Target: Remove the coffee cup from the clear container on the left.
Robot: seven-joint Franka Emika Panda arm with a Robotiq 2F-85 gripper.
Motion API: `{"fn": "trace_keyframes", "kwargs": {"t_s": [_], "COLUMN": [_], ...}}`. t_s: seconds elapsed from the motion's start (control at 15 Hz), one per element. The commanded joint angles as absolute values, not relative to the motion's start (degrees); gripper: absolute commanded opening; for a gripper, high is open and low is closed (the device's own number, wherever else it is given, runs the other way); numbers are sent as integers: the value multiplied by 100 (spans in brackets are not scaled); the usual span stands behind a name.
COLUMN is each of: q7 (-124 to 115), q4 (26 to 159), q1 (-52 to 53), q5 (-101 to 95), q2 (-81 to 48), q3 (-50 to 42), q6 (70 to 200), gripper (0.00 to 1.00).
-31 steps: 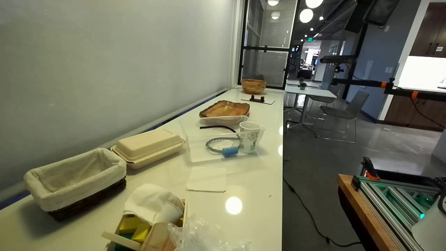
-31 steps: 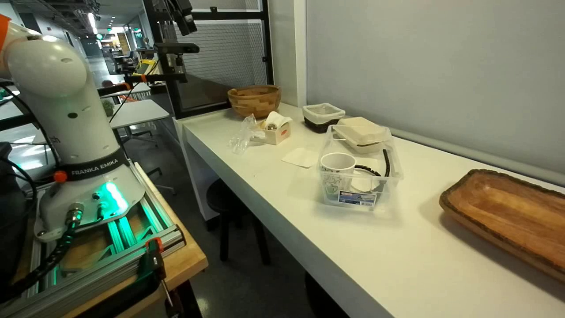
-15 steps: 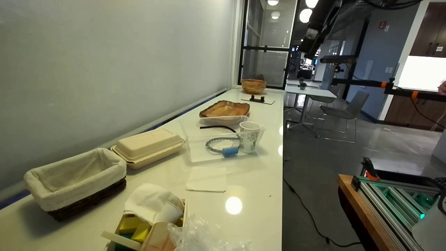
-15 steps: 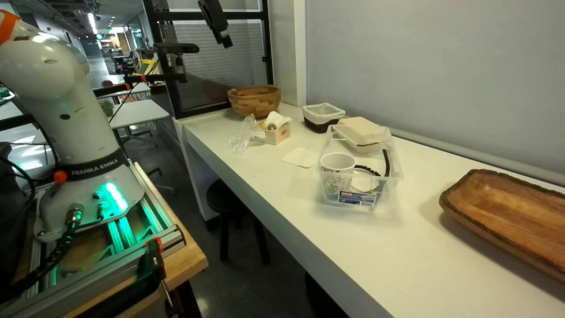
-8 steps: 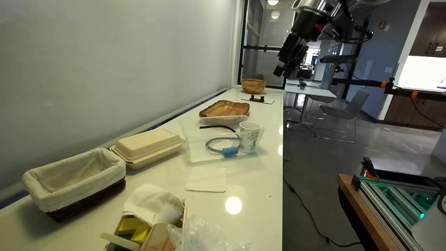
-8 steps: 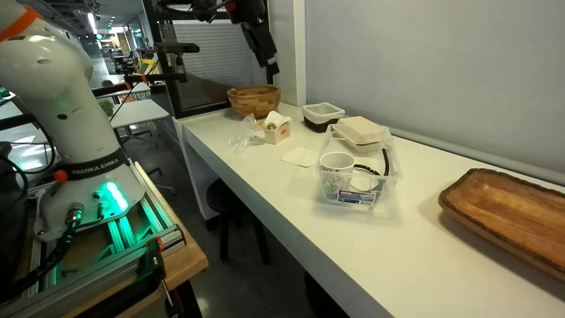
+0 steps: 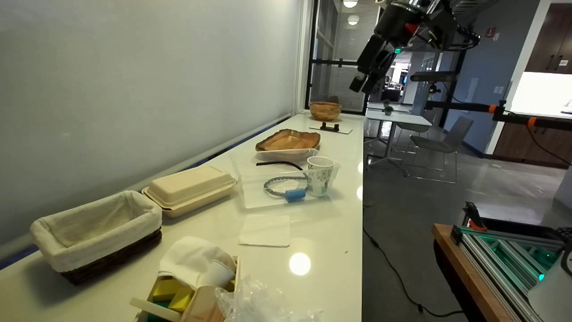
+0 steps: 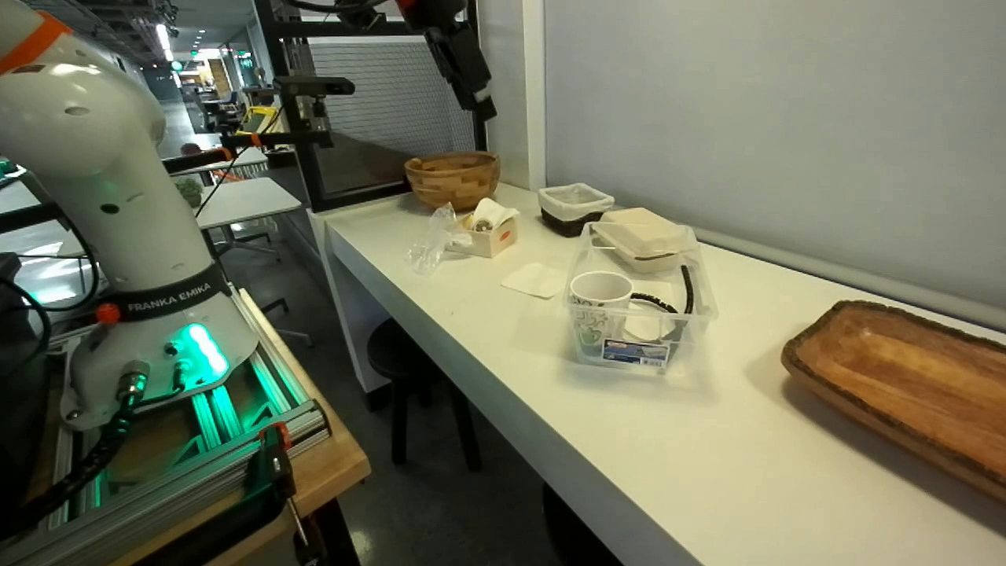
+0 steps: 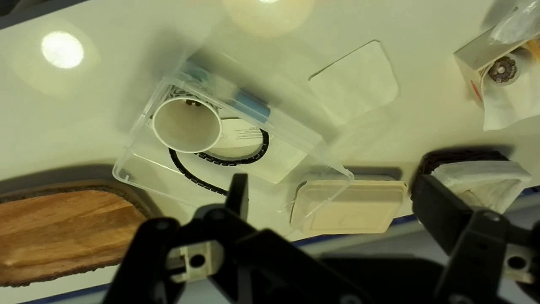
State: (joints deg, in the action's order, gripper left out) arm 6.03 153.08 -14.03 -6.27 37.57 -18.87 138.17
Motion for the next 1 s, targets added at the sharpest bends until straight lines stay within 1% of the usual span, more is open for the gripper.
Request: {"fn": "trace_keyframes", "kwargs": {"t_s": [0.0, 0.27, 0.47, 0.73, 0.93], "q7": [655, 1154, 1892, 2620, 3221], "q4": [15114, 15045, 14884, 14462, 14083], "q1": [-1425, -1200, -821, -233, 7], "q5": [-348, 62, 612, 1589, 2456], "q2": [3184, 2297, 1496, 550, -11], "q3": [-1953, -2368, -2853, -3473, -3643], "q6": [14129, 15248, 15893, 15969, 15801], "gripper": [100, 100, 100, 100, 100]}}
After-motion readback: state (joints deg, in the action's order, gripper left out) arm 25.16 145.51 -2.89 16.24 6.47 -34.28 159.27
